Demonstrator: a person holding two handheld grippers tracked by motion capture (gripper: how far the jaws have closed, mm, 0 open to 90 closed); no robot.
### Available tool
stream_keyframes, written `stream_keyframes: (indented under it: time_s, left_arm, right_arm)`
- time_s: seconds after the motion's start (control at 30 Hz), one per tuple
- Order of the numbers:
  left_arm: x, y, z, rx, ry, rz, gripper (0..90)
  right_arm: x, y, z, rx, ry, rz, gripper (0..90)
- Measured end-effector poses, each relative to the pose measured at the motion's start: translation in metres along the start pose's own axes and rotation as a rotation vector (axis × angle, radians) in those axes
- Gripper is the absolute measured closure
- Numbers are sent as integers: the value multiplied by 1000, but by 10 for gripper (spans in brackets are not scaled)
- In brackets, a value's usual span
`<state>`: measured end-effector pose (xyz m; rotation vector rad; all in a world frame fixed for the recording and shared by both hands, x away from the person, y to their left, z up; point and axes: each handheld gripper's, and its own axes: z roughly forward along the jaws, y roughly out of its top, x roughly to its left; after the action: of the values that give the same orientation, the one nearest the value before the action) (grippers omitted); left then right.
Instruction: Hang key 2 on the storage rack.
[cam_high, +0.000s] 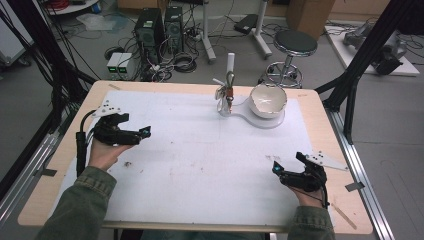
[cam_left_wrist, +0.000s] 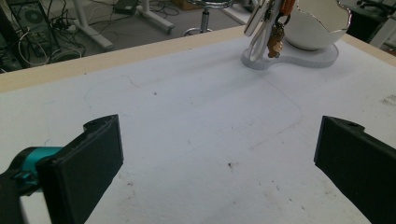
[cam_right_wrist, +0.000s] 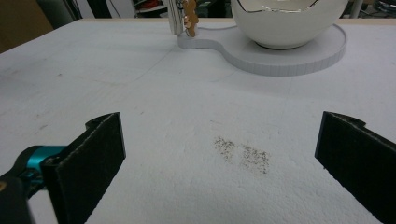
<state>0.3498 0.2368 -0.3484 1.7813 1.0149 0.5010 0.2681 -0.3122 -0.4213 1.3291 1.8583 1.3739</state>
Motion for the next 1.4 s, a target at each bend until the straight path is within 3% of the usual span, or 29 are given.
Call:
stream_keyframes:
  time_s: [0.6,0.9,1.13,1.4]
  left_arm:
    - [7,-32,-25,-29,48,-5,17]
    - [14,-62,-46,-92,117,-34,16]
    - [18,-78,-56,-113,167,-49,17]
    - [22,-97,-69,-200,247,-106,16]
  right_arm:
    - [0,-1,0,1,-5,-4,6]
    - [1,0,0,6,-3,-4,6]
    - [1,0,1,7,-4,-7,6]
    - [2,-1,1,10,-6,-8,6]
